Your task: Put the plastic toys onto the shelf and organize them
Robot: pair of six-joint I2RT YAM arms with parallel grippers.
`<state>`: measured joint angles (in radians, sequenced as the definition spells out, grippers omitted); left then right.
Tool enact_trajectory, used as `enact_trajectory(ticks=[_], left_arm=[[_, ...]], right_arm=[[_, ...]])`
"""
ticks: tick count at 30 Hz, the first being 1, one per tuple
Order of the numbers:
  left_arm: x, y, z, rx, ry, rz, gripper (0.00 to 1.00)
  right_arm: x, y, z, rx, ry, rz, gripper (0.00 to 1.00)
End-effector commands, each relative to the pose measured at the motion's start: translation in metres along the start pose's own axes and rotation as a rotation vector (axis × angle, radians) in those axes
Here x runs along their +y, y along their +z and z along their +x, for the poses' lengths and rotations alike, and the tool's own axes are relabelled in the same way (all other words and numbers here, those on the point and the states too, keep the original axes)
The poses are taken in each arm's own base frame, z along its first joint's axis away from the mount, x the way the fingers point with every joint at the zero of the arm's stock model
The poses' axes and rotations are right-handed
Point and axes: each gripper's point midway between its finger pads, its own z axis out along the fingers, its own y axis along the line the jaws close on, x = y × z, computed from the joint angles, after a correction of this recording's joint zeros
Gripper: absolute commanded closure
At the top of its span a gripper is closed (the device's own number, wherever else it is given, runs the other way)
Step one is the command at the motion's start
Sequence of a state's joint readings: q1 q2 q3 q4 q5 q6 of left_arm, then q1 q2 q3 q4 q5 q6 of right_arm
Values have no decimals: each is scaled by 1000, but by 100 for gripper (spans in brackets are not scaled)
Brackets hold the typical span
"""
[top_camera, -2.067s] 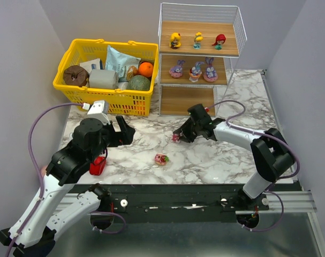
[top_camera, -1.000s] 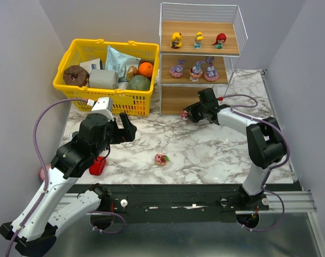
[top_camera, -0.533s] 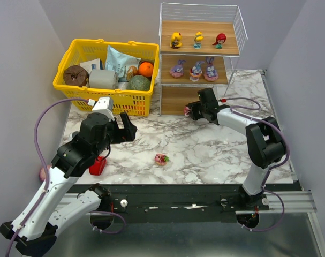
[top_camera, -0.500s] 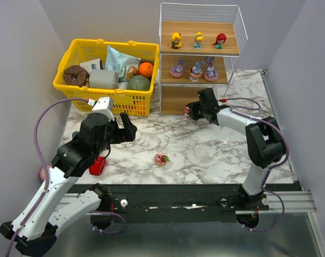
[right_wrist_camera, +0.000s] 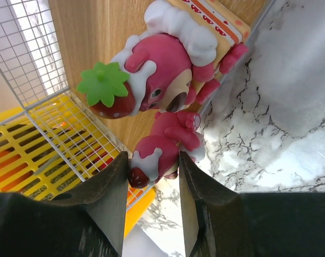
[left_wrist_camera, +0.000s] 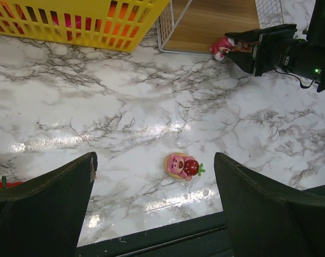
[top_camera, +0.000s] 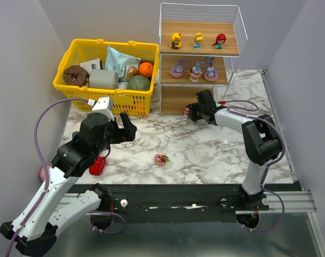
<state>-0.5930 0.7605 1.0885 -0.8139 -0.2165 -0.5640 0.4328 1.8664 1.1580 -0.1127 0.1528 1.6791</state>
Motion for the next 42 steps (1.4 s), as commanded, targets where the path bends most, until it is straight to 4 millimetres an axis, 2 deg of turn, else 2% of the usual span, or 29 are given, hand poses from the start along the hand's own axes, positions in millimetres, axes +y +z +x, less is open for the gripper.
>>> enact_trajectory(ticks=[1,8,16,30,42], left_arm=[[3,-5,-9,-33,9,-12,1],[3,-4,-10,-35,8,-13,1],[4,-3,-9,-32,8,-17,1],[5,-2,-8,-26,11,-23,1],[6,0,-8,-25,7,-28,1]], right_arm=[[-6,12,-5,-52,15,18,68],[1,14,-6,-67,47,-11,66],[-5,19,-7,-77,68,5,62],[-4,25,-11,-103,78,-6,41],[1,26,-11,-103,68,-26,39]])
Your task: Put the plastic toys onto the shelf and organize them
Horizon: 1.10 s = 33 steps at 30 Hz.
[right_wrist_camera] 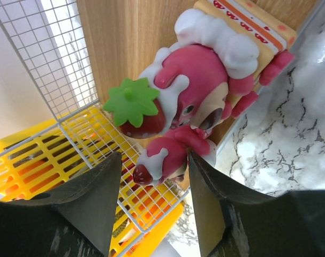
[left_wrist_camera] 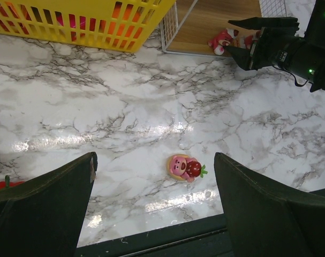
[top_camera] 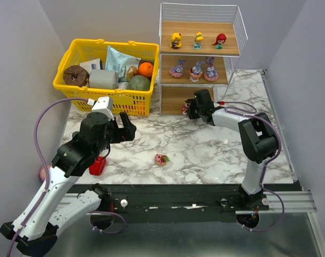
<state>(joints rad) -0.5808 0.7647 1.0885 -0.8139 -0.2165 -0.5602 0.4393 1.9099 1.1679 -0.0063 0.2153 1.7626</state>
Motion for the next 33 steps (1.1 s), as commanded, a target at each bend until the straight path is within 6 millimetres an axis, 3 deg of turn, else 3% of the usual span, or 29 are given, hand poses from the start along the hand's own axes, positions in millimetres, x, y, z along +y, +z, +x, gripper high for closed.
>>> enact_trajectory(ticks=[1,7,13,25,33], left_arm=[[3,-2,-8,-26,9,-13,1],[2,-2,-9,-27,10,-13,1],[2,-3,-9,-29,7,-11,1],[2,-8,-10,-44,-7,-1,1],[3,-11,-10,-52,-14,6,1]], right_arm=[[-20,11,-8,-57,-22,52,39],[-15,5,-7,-47,-8,25,39],[7,-4,-3,-16,1,-61,36],[24,-34,-2,22,26,-164,34],[3,-52,9,112,-13,-116,32]])
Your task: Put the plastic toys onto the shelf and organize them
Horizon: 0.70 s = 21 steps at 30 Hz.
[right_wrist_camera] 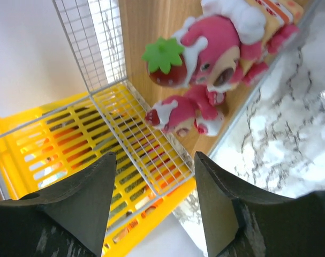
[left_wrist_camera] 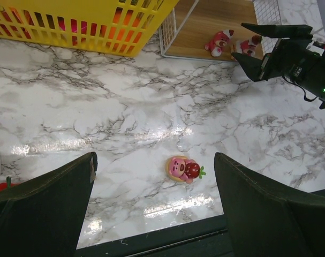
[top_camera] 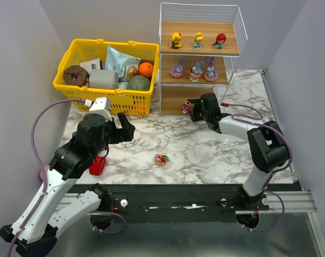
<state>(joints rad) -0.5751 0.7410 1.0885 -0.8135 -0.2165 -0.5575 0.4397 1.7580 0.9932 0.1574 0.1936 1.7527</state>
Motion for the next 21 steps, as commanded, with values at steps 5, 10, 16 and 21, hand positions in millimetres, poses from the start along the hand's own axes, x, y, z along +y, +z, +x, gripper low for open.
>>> enact_trajectory(ticks=[5,10,16,21], left_arm=[[1,-9,-7,-40,-18,10,1],[0,-11,-4,-39,-24,26,1],[1,-16,-3,-45,-28,36,1],[0,-14,2,-29,-27,46,1]], right_arm=[[-23,-38,27,155,-166,70,30],[-52,-76,71,328,-448,151,26],[-109,-116,119,572,-686,202,24],[-143,-141,138,695,-753,256,25]])
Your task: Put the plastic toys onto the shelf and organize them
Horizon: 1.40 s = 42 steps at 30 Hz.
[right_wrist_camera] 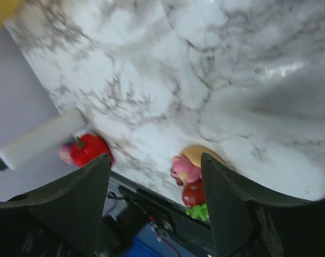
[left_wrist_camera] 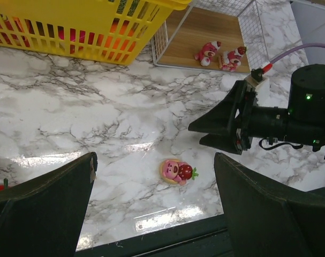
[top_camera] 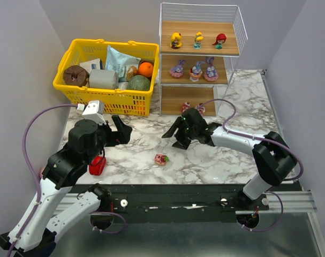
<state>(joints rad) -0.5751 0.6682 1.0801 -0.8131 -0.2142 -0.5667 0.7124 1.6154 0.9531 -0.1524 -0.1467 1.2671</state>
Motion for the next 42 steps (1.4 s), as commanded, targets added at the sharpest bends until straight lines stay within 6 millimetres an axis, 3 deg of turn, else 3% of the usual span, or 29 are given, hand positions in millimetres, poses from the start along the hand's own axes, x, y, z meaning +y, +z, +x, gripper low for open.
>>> enact_trajectory(ticks=[1,9,18,33,39,42], left_arm=[[0,3,10,31,-4,14,1],[-4,6,10,40,7,31,1],[-2,4,9,35,11,23,1],[2,1,7,23,11,3,1],[3,1,5,18,16,-2,1],[3,1,4,16,19,-5,1]], right_arm=[[-30,-8,44,162,-93,81,25],[-35,-5,80,264,-128,119,29],[-41,4,95,319,-64,153,32],[-42,9,88,251,52,149,71],[-23,8,69,147,106,101,75],[-12,11,49,63,147,74,75]])
